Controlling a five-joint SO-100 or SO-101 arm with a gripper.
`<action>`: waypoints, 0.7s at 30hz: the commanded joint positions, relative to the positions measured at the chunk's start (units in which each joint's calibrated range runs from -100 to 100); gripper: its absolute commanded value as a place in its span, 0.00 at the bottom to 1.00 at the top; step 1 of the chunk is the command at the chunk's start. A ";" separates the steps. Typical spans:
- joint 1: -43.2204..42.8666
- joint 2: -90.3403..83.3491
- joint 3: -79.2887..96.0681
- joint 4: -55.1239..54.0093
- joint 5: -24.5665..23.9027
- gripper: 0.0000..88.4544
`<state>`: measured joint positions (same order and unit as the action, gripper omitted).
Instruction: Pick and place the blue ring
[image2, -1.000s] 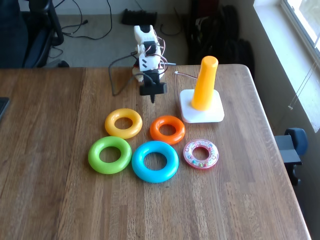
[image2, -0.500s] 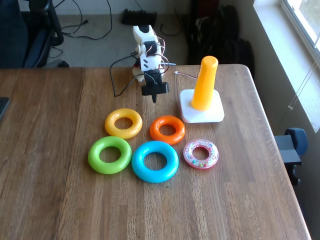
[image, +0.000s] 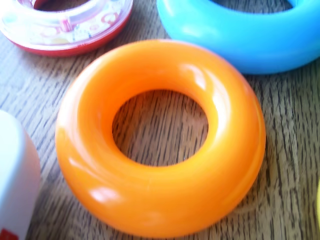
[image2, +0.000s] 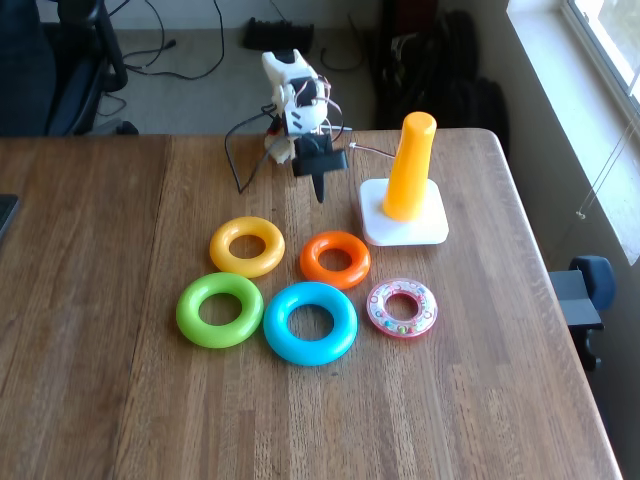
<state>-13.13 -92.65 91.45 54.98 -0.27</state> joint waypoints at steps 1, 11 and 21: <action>0.40 5.74 -14.17 -1.58 -0.15 0.05; 6.86 41.94 -50.66 -0.12 -0.24 0.14; 10.12 67.29 -79.47 -0.04 -2.25 0.15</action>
<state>-2.88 -31.41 26.27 54.82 -1.29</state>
